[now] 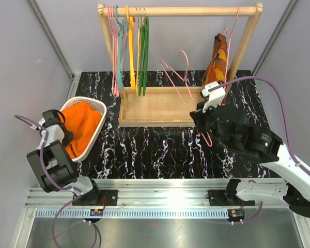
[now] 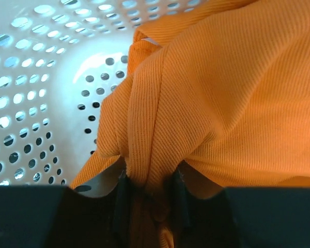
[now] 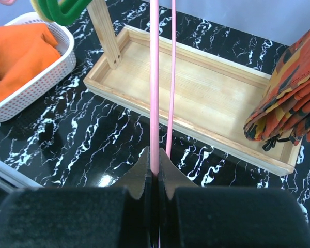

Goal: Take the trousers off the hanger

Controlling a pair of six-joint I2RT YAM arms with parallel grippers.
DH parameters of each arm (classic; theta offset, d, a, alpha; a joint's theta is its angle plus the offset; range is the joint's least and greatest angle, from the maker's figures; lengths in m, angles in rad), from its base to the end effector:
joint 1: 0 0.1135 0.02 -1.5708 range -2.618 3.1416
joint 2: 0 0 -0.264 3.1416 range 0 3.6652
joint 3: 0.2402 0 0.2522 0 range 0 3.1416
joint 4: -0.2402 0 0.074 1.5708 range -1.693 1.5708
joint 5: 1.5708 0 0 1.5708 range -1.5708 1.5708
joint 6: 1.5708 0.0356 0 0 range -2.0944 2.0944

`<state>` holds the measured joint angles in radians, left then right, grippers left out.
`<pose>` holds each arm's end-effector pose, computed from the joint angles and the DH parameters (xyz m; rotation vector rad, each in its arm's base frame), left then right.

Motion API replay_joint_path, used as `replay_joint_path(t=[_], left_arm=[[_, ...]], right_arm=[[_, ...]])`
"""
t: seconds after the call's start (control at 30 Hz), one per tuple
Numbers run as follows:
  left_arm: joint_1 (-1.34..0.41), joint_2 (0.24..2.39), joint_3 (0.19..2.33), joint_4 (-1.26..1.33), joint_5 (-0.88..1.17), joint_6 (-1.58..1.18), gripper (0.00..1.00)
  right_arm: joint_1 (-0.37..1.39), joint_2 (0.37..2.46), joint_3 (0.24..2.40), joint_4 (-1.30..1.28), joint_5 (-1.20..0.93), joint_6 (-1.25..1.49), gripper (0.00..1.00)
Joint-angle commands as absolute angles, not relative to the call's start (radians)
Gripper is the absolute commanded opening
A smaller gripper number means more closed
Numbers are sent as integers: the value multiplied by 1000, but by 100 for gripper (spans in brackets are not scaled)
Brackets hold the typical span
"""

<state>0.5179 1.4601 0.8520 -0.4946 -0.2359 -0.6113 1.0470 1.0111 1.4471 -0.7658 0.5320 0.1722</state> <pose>0.2350 0.1435 0.1882 -1.4812 2.1987 0.2842 0.1035 0.1430 0.4612 -0.4531 1.8116 0.3406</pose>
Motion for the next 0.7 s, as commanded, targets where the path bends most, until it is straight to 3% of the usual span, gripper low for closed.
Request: replay_joint_path(t=[0.0, 0.03, 0.07, 0.17, 0.3, 0.43, 0.67], left_arm=[[535, 1419, 850, -466, -160, -598, 31], [535, 1419, 860, -471, -132, -572, 38], [535, 1413, 873, -477, -92, -566, 57], [537, 1356, 907, -485, -28, -542, 78], [545, 1226, 984, -550, -44, -520, 99], [545, 1044, 1031, -610, -48, -512, 99], [445, 887, 1101, -632, 155, -388, 99]], right_arm=[[1048, 1045, 1476, -747, 609, 169, 0], [1039, 1066, 1480, -747, 627, 170, 0], [1029, 1078, 1483, -752, 632, 172, 0], [991, 1107, 1493, -736, 620, 181, 0], [921, 1127, 1502, -726, 585, 183, 0], [851, 1160, 1525, -730, 545, 184, 0], [813, 1173, 1574, -742, 563, 170, 0]])
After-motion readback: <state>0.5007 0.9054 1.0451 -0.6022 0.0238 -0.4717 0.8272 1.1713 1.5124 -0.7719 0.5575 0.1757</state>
